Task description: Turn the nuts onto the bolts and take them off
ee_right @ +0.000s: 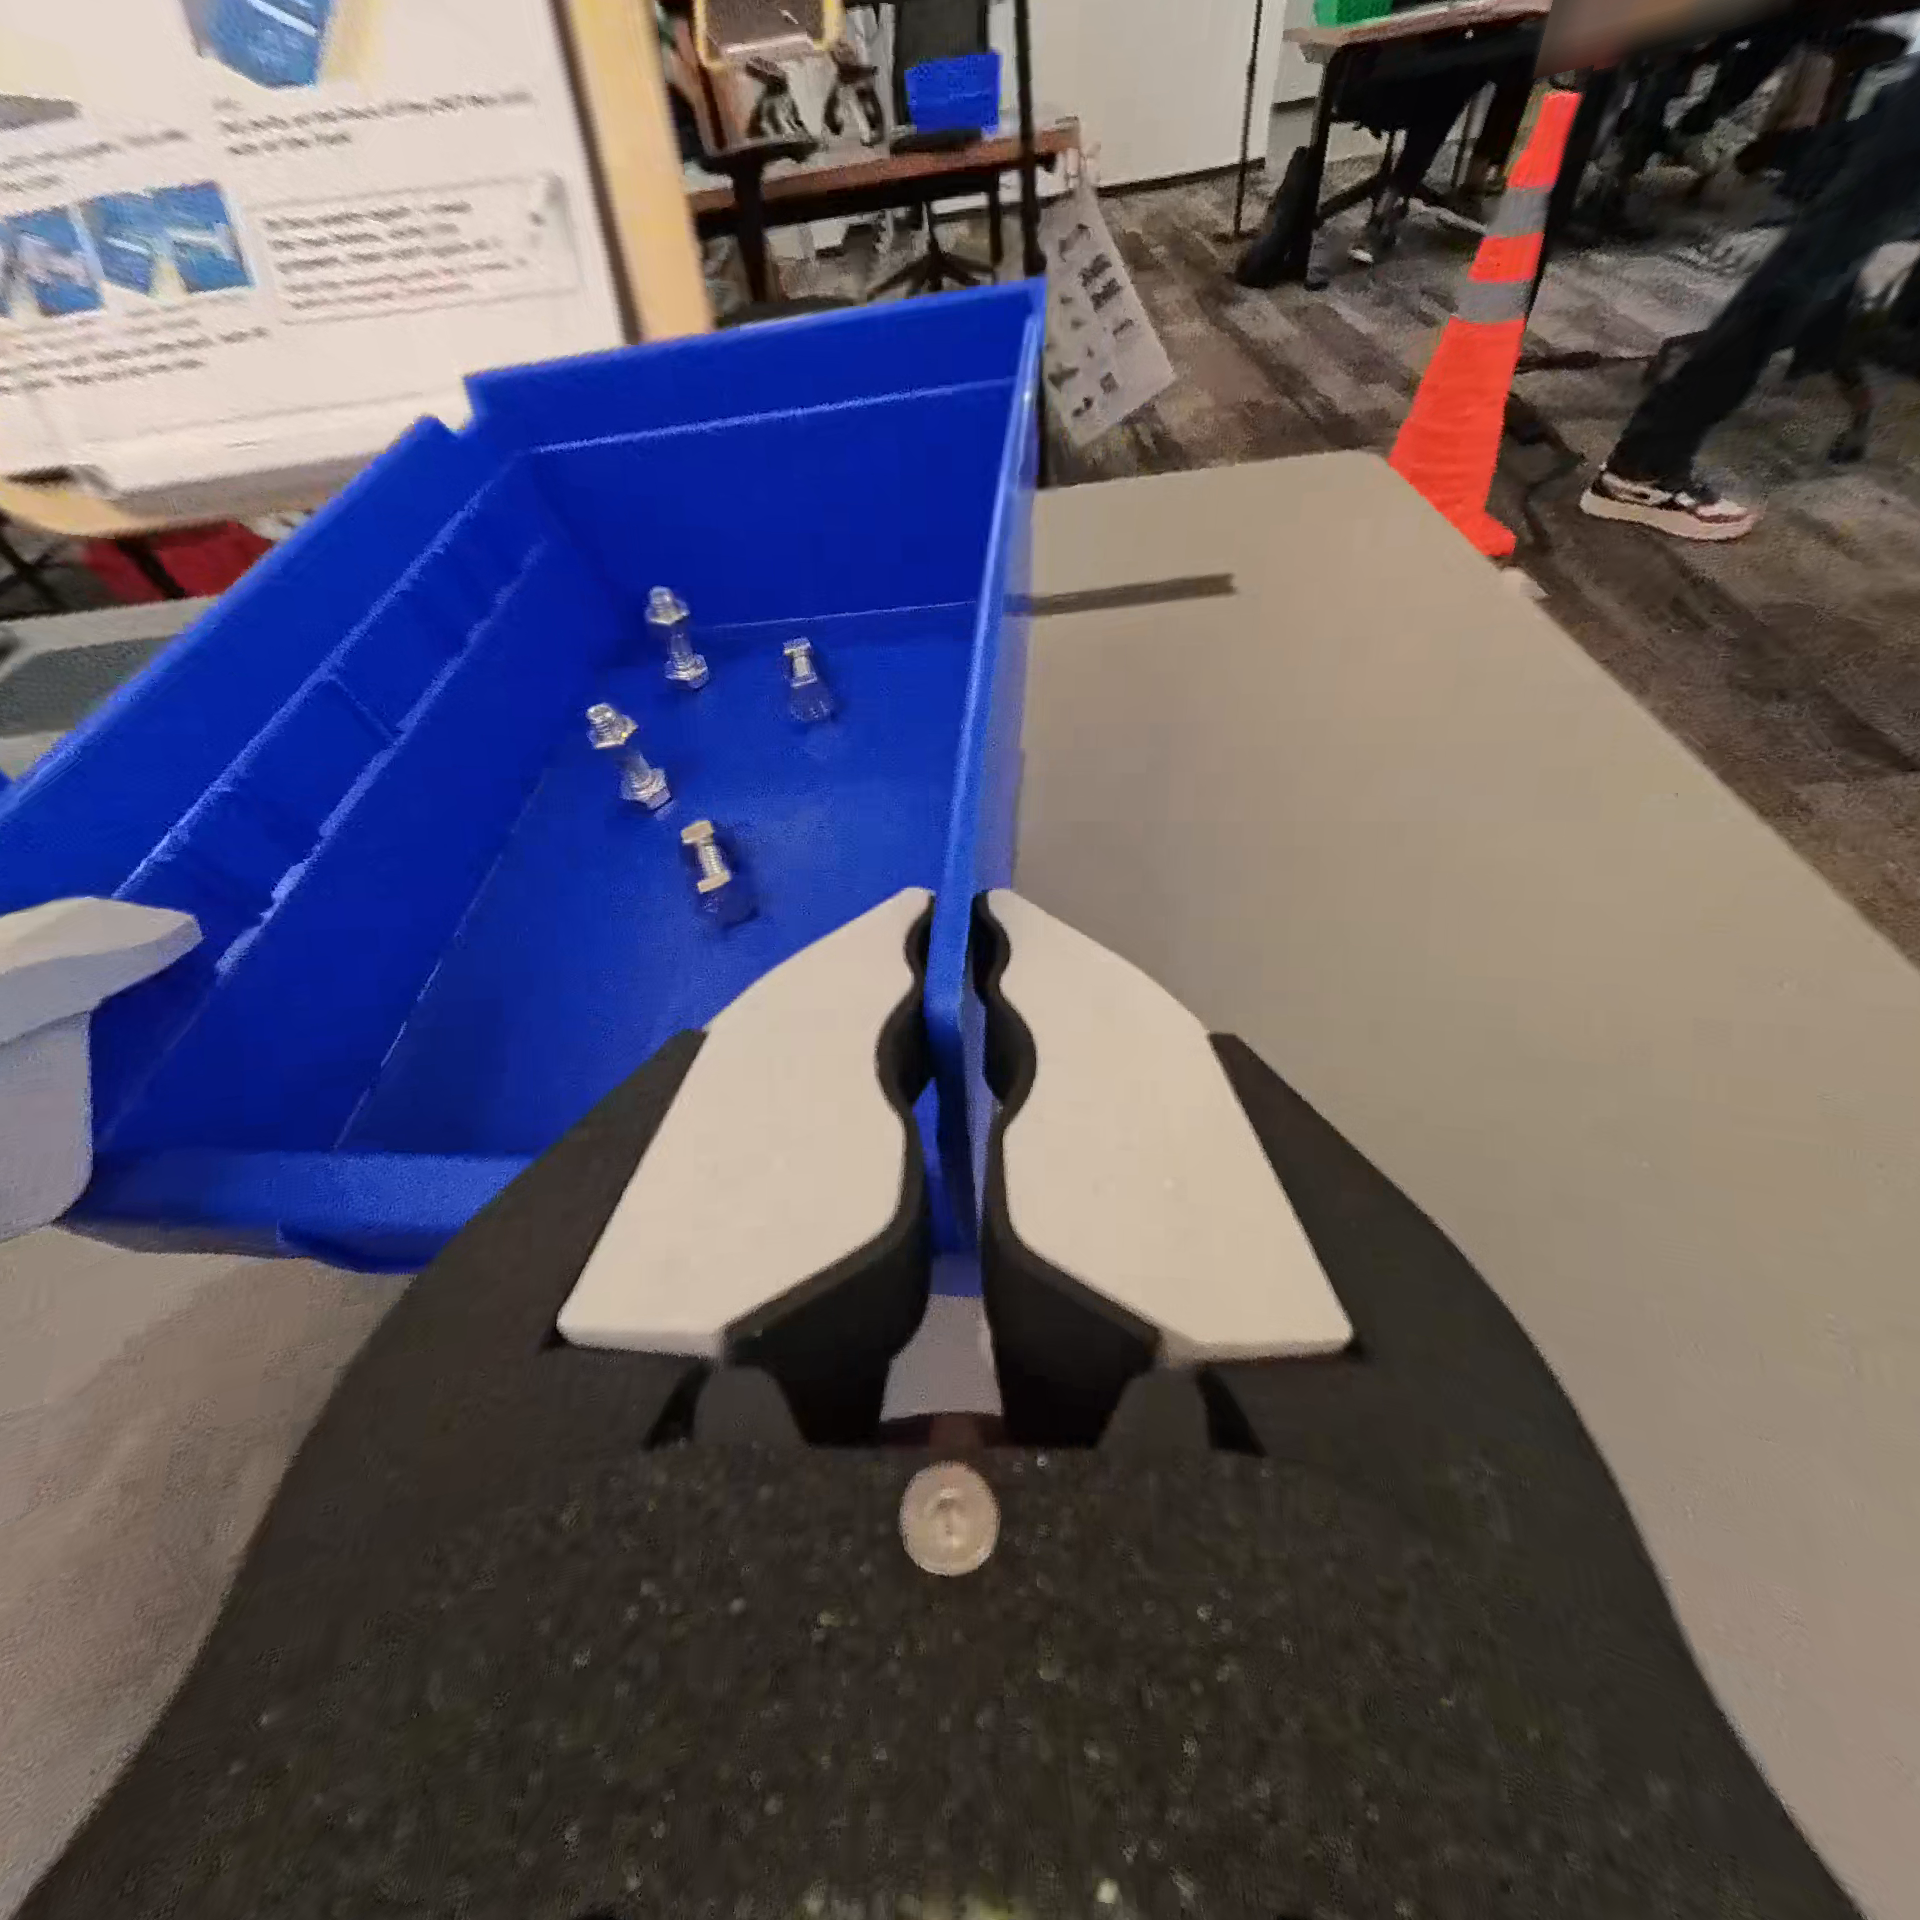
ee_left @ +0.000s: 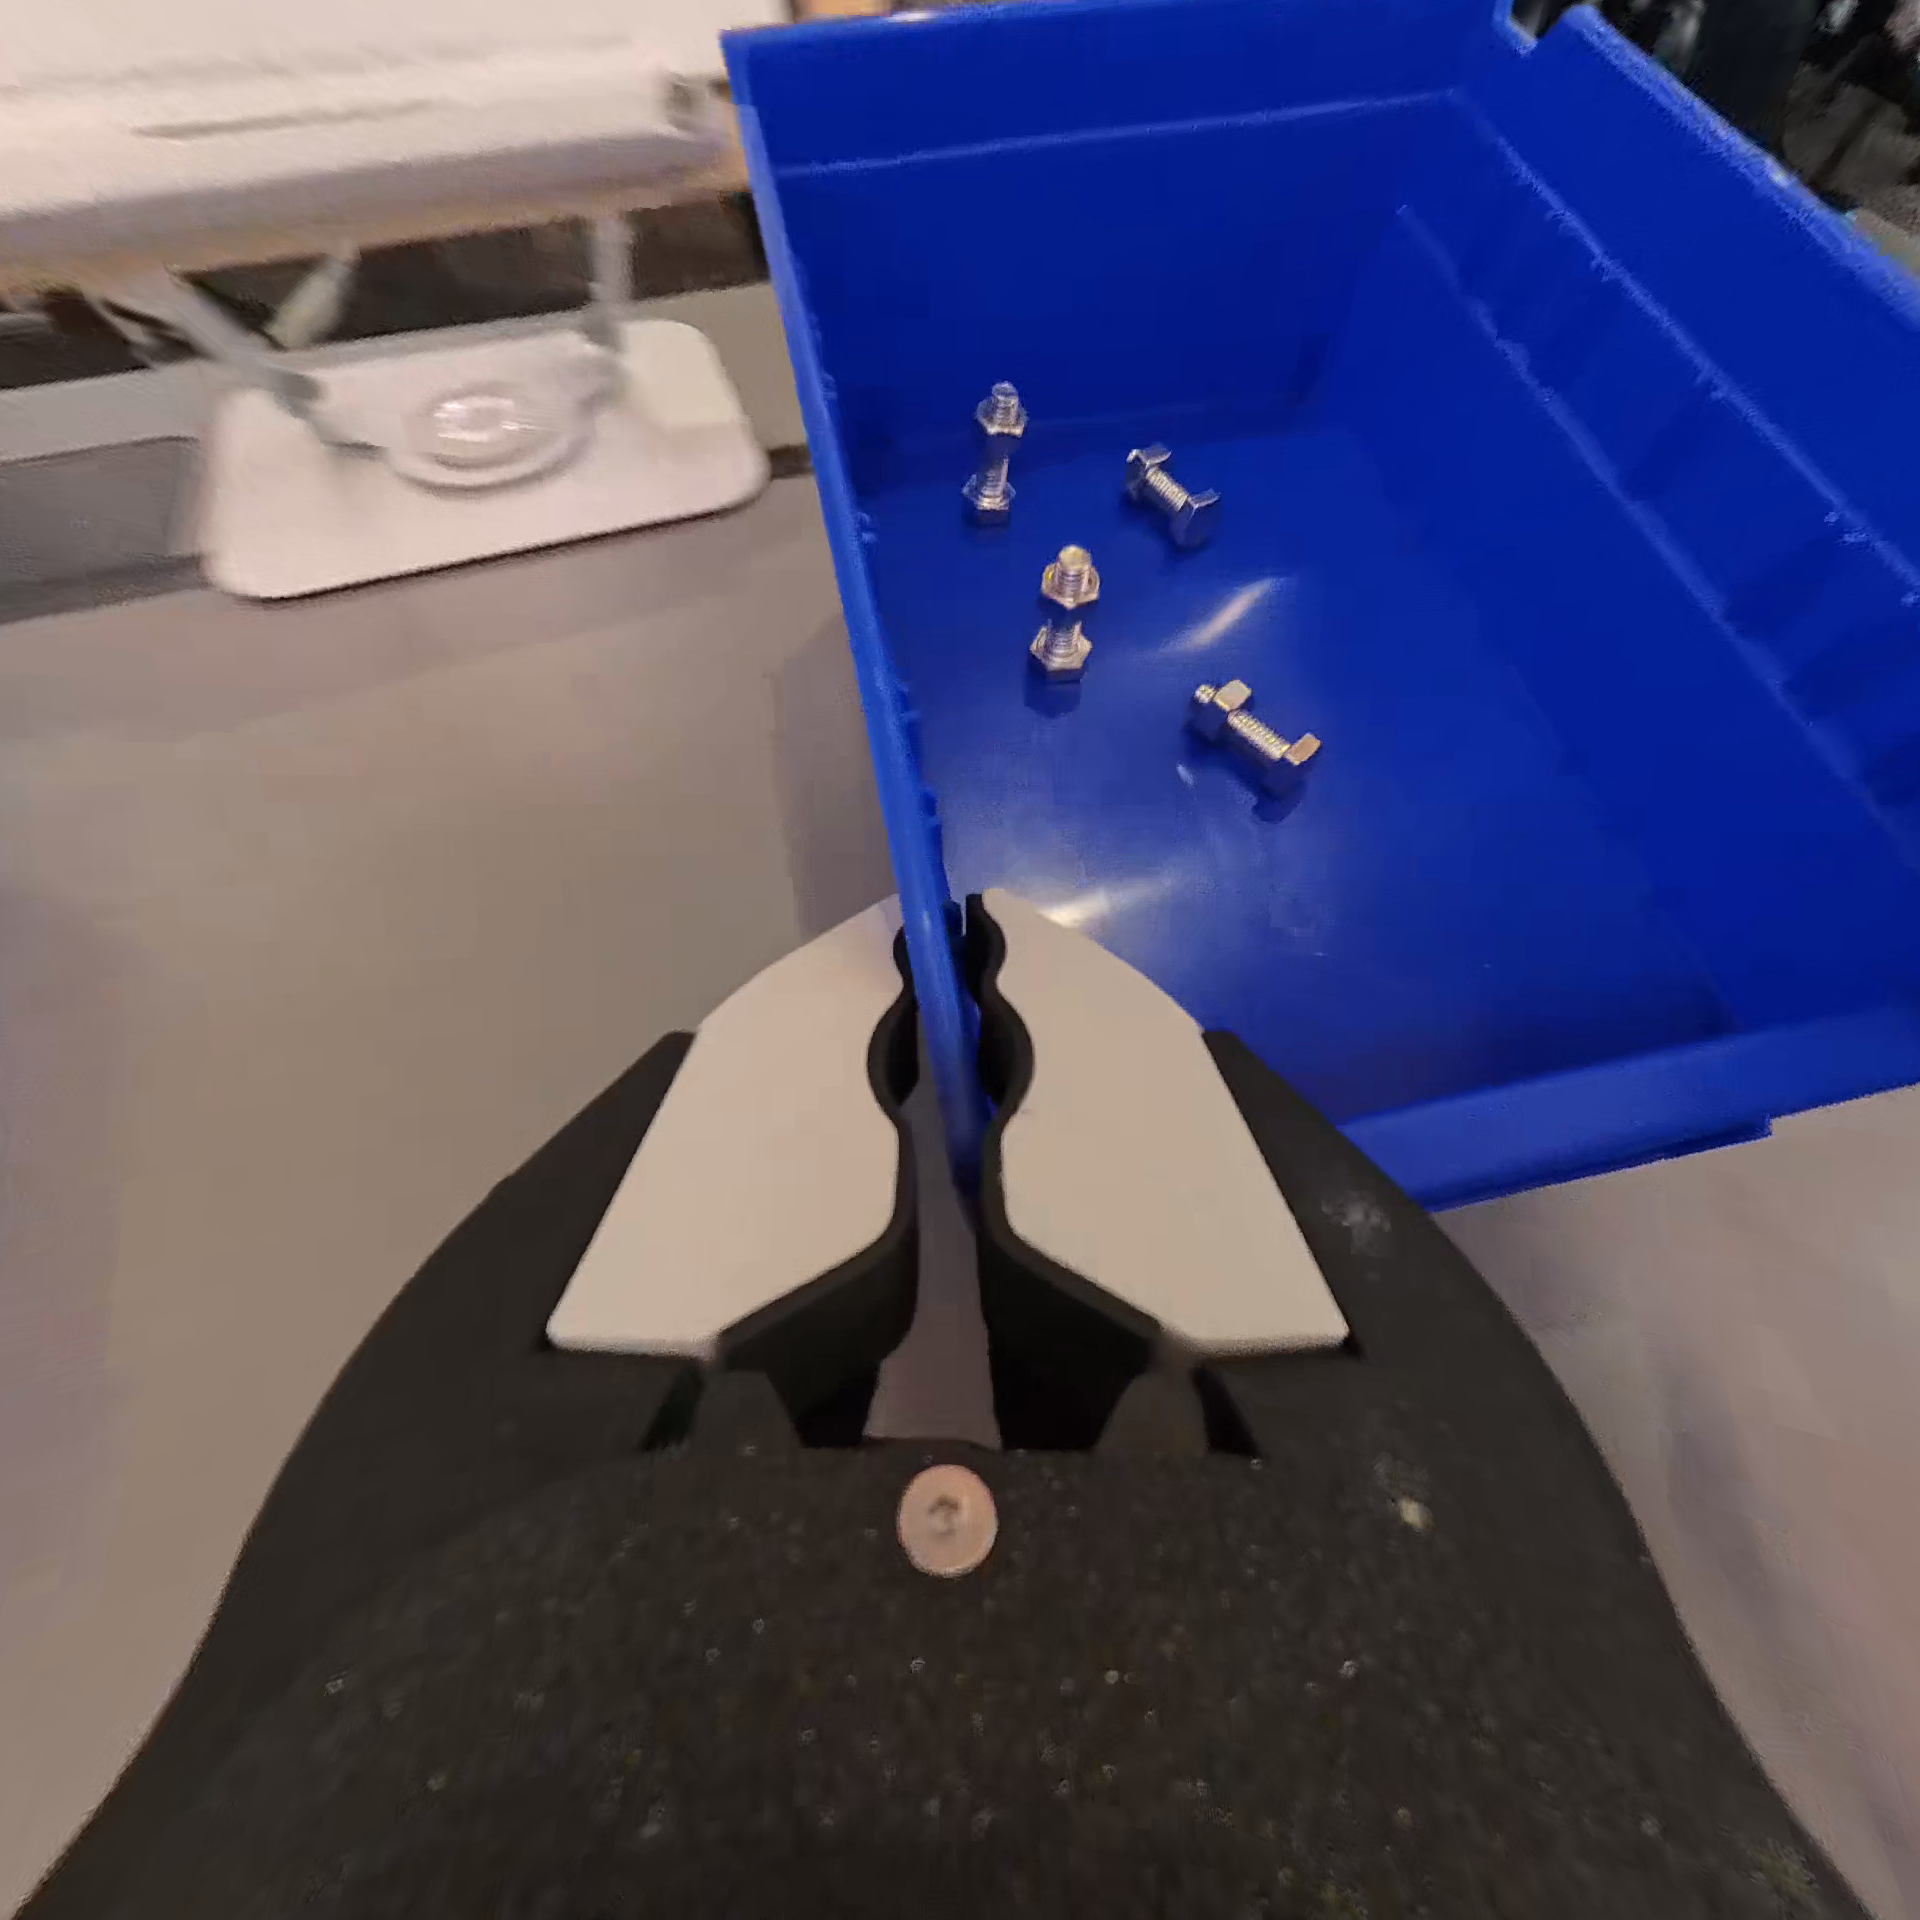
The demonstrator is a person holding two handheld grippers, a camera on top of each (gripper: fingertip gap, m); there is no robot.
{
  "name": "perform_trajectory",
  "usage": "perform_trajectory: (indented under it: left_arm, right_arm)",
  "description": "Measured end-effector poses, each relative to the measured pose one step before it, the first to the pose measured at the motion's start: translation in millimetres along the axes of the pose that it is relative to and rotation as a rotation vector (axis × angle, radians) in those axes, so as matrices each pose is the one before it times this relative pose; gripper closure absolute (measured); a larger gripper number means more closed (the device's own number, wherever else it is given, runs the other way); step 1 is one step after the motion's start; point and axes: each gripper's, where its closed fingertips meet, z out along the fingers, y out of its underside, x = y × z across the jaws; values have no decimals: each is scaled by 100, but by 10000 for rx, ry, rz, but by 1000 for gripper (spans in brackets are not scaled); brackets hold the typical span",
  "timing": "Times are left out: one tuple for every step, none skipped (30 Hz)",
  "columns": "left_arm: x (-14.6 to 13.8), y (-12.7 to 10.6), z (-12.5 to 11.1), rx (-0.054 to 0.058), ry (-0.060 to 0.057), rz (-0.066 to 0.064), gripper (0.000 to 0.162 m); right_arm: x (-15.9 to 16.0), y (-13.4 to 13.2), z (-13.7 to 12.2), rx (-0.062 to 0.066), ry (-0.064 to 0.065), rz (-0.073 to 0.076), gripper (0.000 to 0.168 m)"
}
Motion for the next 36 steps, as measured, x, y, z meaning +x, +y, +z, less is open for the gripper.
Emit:
perform_trajectory:
  left_arm:
    - [-2063, 26, -1301, 143, -240, -151, 158]
    - [-2167, 154, -1157, 56, -306, -115, 158]
    - [-2121, 265, -978, -4, -336, -79, 158]
    - [-2010, 313, -825, 25, -328, -111, 158]
    - [-1875, 391, -602, -19, -321, -1, 158]
    - [-1687, 512, -393, -58, -238, 24, 158]
    - [-1515, 578, -217, -41, -158, -99, 158]
    - [-1324, 645, -80, -73, -94, -112, 158]
    - [-1147, 727, 64, -137, -95, -65, 158]
    - [-901, 748, 153, -154, -16, -127, 158]
    - [-670, 726, 228, -127, 58, -117, 158]
    - [-498, 721, 333, -126, 93, -75, 158]
    - [-243, 356, 268, 45, 188, -153, 159]
    - [-181, -15, -64, 181, 141, -119, 157]
    - [-105, -36, 5, 19, 0, 33, 157]
    - [18, -26, 10, 5, 56, -19, 156]
    - [586, 85, -33, -36, 435, 64, 143]
    - [804, 259, -282, -200, 593, 14, 126]
    - [571, 286, -634, -234, 473, -74, 107]
    - [502, 110, -1105, -75, 521, -134, 100]
    - [396, -134, -1517, 113, 564, -146, 100]
    - [184, -279, -1835, 233, 478, -162, 99]
    - [1, -364, -2014, 262, 464, -122, 98]
    - [-561, -378, -2083, 254, 230, -58, 98]
    - [-1187, -400, -1993, 267, 14, -36, 99]
    - [-2010, -438, -1732, 244, -289, -27, 99]
    - [-2768, -412, -1371, 150, -569, 37, 99]
    - [-3603, -420, -1007, 126, -986, 208, 98]
    - [-4047, -272, -527, 85, -1293, 390, 98]
    - [-3577, 21, 36, -38, -1092, 327, 98]
    - [-2556, 205, 485, -134, -594, 173, 98]
    - [-2088, 236, 729, -127, -490, 138, 98]
    - [-1846, 292, 893, -128, -526, 92, 98]
    - [-1232, 336, 1033, -162, -251, 12, 99]
    - [-796, 433, 1111, -229, -30, -175, 99]
    - [-469, 364, 1055, -224, 139, -342, 100]
  right_arm:
    - [-2313, 20, -56, 60, -215, -7, 164]
    - [-2332, 168, 77, 2, -216, -45, 164]
    - [-2199, 328, 225, -62, -135, -99, 164]
    - [-2035, 497, 324, -152, -39, -132, 164]
    - [-1862, 553, 355, -167, -7, -150, 164]
    - [-1655, 559, 345, -135, -13, -104, 164]
    - [-1507, 537, 319, -88, -108, 31, 164]
    - [-1309, 557, 342, -78, -124, 52, 164]
    - [-1093, 630, 381, -147, -95, -107, 164]
    - [-844, 626, 365, -190, -67, -120, 164]
    - [-608, 618, 336, -176, -90, 28, 164]
    - [-427, 560, 294, -99, -75, 55, 163]
    - [-299, -87, 42, 282, -94, 67, 162]
    - [-146, -49, 50, 98, -95, 73, 162]
    - [-127, -40, 151, 54, -126, 94, 161]
    - [-177, -37, 196, 62, -208, 49, 156]
    - [-53, -25, 71, 17, -170, -90, 154]
    - [-238, 38, -178, -112, -327, -49, 149]
    - [-313, -119, -563, -86, -385, 6, 139]
    - [-255, -542, -969, 145, -282, -48, 130]
    - [-250, -955, -1237, 456, -161, -142, 128]
    - [-346, -1168, -1298, 590, -102, -222, 128]
    - [-742, -1174, -1152, 541, -240, -290, 126]
    - [-1361, -1105, -842, 447, -501, -302, 125]
    - [-1960, -926, -433, 312, -757, -279, 126]
    - [-2284, -591, -12, 92, -830, -217, 126]
    - [-2416, -208, 352, -76, -817, -146, 126]
    - [-2474, 160, 657, -179, -796, -25, 125]
    - [-2426, 540, 903, -262, -731, 75, 123]
    - [-2300, 822, 1069, -307, -652, 113, 122]
    - [-1996, 955, 1217, -286, -506, 131, 121]
    - [-1520, 1047, 1303, -275, -278, 55, 118]
    - [-1070, 1071, 1312, -327, -71, -16, 115]
    - [-737, 1007, 1234, -396, 50, -18, 113]
    - [-367, 781, 1123, -358, 197, -33, 112]
    - [-133, 445, 1027, -227, 269, -73, 111]
